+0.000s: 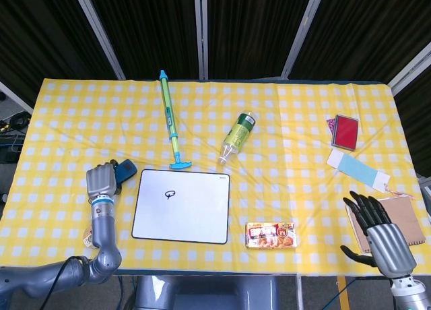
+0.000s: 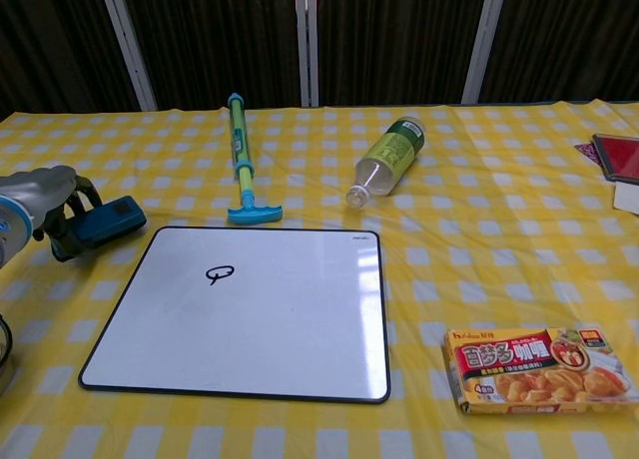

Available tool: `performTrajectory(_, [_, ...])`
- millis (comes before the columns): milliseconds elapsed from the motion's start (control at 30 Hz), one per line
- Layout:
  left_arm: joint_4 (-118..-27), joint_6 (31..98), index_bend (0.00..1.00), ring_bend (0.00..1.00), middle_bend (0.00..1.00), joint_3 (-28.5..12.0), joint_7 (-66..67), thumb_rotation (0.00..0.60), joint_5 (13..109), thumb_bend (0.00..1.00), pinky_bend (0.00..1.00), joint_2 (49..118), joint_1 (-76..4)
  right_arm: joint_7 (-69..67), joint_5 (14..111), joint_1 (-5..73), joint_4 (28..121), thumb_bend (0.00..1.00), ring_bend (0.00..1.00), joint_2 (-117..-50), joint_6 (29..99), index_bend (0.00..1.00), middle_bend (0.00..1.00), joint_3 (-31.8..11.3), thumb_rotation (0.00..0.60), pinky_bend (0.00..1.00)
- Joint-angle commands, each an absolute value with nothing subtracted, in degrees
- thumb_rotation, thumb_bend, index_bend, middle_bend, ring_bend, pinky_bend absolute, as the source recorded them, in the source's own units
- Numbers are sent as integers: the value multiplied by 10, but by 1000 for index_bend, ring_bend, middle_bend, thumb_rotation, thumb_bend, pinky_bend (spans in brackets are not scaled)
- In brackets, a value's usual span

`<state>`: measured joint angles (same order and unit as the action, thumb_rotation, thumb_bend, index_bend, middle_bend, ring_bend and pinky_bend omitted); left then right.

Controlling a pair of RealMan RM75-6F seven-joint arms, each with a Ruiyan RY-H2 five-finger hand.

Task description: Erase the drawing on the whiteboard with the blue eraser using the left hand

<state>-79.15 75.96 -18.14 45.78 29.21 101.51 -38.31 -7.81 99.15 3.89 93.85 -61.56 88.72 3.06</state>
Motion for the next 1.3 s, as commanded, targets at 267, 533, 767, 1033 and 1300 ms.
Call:
performTrajectory(267, [-827, 752, 823, 482, 610, -126, 336, 600, 505, 836, 631, 976, -374, -77, 990, 38, 939, 54, 0, -615, 888, 0, 0, 29, 600, 0])
performTrajectory(533, [-912, 642, 830, 482, 614, -70, 292, 600, 598, 835, 630, 895, -387, -82, 990, 36, 941, 55, 0, -612, 894, 0, 0, 28, 600, 0])
performTrajectory(767, [-909, 612, 837, 483, 617, -47, 260, 600, 644, 834, 630, 891, -390, -83, 991, 35, 942, 54, 0, -611, 895, 0, 0, 28, 600, 0])
performTrajectory(1033, [-863, 601, 849, 483, 620, -23, 208, 600, 705, 832, 630, 918, -384, -88, 989, 35, 941, 55, 0, -610, 895, 0, 0, 27, 600, 0])
performTrajectory(1300, [-815, 596, 850, 483, 620, -16, 176, 600, 726, 832, 630, 959, -378, -87, 989, 36, 941, 55, 0, -611, 893, 0, 0, 27, 600, 0])
